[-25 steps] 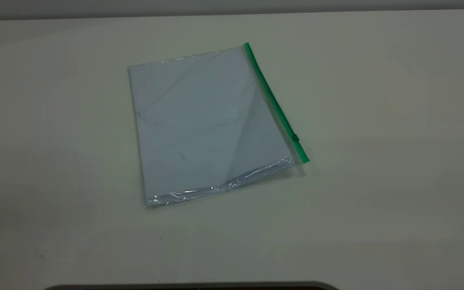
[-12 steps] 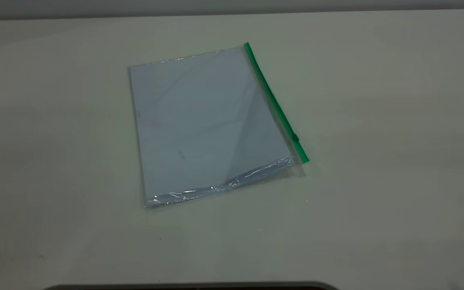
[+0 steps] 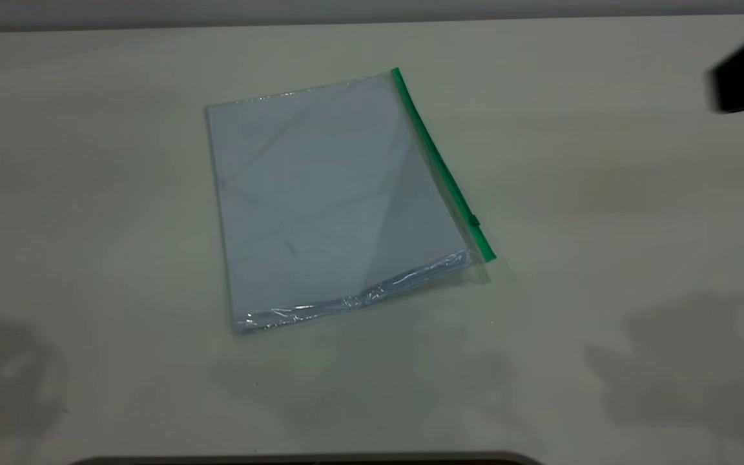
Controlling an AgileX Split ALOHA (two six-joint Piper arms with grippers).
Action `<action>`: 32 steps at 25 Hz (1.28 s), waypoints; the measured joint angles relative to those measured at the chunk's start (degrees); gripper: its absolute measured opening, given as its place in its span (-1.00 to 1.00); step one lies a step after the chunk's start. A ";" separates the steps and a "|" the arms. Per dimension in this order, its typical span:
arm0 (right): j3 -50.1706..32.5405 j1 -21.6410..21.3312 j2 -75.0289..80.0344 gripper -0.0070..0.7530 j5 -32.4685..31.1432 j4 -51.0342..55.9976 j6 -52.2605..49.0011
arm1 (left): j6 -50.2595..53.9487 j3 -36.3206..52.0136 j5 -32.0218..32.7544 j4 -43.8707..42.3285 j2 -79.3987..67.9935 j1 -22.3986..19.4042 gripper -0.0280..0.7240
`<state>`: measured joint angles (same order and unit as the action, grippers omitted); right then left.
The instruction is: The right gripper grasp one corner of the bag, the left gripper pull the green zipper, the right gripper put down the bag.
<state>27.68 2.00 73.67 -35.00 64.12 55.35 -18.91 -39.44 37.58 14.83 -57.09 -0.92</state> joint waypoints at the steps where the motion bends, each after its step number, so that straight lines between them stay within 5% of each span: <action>1: 0.06 0.00 4.12 0.33 0.49 4.65 4.95 | -1.79 0.00 -0.84 1.86 -1.48 0.00 0.62; 9: 5.19 0.00 33.38 0.29 -2.20 35.69 31.77 | -12.94 -0.02 -4.47 12.33 -5.70 0.00 0.63; 15: 11.64 0.00 48.61 0.27 -10.77 38.04 34.74 | -14.17 -0.06 -4.98 14.10 -5.81 0.00 0.63; 21: 16.42 0.31 57.75 0.27 -10.99 38.72 38.13 | -14.24 -0.13 -4.98 14.25 -5.88 0.00 0.63; 32: 25.03 7.69 65.71 0.27 -8.68 38.76 38.69 | -14.30 -0.13 -4.85 14.40 -5.88 0.00 0.63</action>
<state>52.71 9.69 139.38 -43.68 102.88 94.04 -33.21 -39.57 32.73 29.23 -62.97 -0.92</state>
